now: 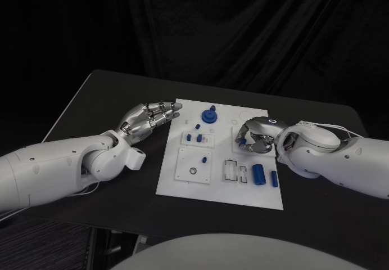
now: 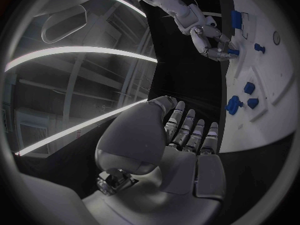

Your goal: Assemble the parts on the task board

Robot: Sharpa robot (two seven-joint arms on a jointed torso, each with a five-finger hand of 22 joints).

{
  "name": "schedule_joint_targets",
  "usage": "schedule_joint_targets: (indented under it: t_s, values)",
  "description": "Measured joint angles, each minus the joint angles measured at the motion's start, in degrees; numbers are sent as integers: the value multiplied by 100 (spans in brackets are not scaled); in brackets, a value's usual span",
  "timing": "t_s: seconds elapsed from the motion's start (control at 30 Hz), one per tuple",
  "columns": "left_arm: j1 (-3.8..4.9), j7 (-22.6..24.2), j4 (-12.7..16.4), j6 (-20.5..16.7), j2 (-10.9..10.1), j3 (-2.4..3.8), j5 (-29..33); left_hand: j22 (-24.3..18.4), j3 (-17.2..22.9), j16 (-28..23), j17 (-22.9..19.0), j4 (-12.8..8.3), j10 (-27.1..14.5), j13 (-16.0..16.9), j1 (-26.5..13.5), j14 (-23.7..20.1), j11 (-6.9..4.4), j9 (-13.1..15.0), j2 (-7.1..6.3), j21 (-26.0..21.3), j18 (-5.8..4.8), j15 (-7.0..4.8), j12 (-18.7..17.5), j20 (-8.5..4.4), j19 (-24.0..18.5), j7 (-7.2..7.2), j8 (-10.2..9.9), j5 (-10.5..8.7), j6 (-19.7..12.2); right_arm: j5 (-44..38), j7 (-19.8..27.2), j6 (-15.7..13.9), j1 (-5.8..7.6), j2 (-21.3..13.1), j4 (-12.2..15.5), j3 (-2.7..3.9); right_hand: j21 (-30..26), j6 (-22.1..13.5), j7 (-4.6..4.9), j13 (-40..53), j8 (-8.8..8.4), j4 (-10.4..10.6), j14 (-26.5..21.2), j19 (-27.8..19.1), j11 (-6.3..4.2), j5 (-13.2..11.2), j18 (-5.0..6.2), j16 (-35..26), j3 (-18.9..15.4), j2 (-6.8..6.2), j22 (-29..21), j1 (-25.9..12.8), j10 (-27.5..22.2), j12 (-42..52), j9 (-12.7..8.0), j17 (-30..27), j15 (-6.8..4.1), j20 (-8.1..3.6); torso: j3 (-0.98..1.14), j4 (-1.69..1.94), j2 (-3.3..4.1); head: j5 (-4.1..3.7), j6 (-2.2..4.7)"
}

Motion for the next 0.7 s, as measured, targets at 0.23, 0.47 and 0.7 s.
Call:
schedule_joint_targets:
  t_s: [0.23,0.47,0.7]
  values:
    - [-11,-21,0,22,0,0,0,0,0,4,2,0,0,0,0,0,0,0,0,0,0,0,0,0,0,-20,0,0,20,-52,-47,32,-2,12,-8,1,-57,21,21,0,0,16,0,0,16,-26,0,-40,16,-3,0,-2,16,-89,6,-57,0,0,-1,0,1,-5,0]
    - [-18,-45,-7,38,2,0,0,1,0,4,1,0,20,-1,0,0,20,5,0,0,0,0,5,0,0,-20,0,27,20,-94,-108,69,-3,12,-22,1,-358,-41,83,1,-42,32,-125,-115,84,-119,1,-142,31,-123,5,-123,-107,-278,6,-281,42,13,-1,-2,1,-11,0]
    - [-24,-65,-12,50,7,0,1,1,0,4,0,0,20,-1,0,0,20,5,0,0,0,0,22,0,0,-20,0,27,20,-114,-152,101,-3,19,-27,0,-488,-104,104,10,-101,47,-195,-184,120,-208,0,-196,-4,-160,4,-161,-334,-355,-10,-367,72,42,-1,-1,1,-23,0]
